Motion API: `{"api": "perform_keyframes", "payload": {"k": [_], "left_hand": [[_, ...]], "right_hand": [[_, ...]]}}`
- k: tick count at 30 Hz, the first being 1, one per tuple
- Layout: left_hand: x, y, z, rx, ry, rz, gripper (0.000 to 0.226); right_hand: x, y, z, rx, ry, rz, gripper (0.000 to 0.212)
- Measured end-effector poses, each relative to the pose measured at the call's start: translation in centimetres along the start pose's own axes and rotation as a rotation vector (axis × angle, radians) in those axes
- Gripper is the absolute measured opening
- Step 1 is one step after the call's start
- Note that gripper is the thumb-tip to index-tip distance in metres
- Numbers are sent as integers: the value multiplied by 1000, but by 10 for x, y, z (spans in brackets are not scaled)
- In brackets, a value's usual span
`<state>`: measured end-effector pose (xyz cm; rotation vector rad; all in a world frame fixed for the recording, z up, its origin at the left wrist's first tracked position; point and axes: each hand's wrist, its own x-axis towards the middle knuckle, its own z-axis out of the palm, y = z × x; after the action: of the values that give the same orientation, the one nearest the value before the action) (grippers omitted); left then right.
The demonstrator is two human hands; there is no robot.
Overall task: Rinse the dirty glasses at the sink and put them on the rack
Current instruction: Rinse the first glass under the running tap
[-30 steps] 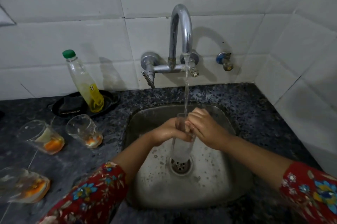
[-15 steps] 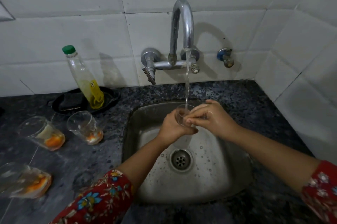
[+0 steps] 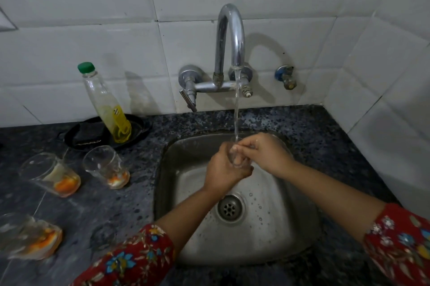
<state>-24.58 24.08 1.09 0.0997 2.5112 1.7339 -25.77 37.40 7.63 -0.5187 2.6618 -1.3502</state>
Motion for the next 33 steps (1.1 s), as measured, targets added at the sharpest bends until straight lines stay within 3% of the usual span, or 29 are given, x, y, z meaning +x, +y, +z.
{"api": "perform_keyframes", "payload": {"k": [2,6,8,13,16,18,20,22,24,26,28,31,33], "left_hand": [[-2,0,-1,57,49,19,51],[19,-2,-32,-305,-392,-51,52],[20,-2,-33,-361,-453,-91,44],[8,2,-11,174,-98,-66,71],[17,-2,-23,85,-221,-31,55],[17,2,-25,189,-217,31,41],[10,6,-20,449,-27,51,37],[2,5,-11,651,132,115,47],[0,1,-6,737,174,164,58],[2,-5,-8,794,175,175,57],[7,-7,-16,659,84,162,54],[12,1,-35,-91,-319,48,38],[12,2,-40,-267,-478,12,35]], "right_hand": [[1,-3,2,-30,-4,-13,18],[-1,4,-7,137,-2,-100,13],[2,7,-3,84,28,-91,16],[16,4,13,-237,53,-8,40],[11,7,16,-321,-9,-145,39],[7,7,22,-470,-25,-195,46],[6,5,28,-524,84,-126,51],[12,1,34,-506,152,34,45],[18,-8,39,-465,91,188,43],[18,-12,41,-447,40,212,41],[13,-8,35,-399,31,152,38],[8,-5,25,-115,57,51,34],[14,-4,28,21,156,139,44]]}}
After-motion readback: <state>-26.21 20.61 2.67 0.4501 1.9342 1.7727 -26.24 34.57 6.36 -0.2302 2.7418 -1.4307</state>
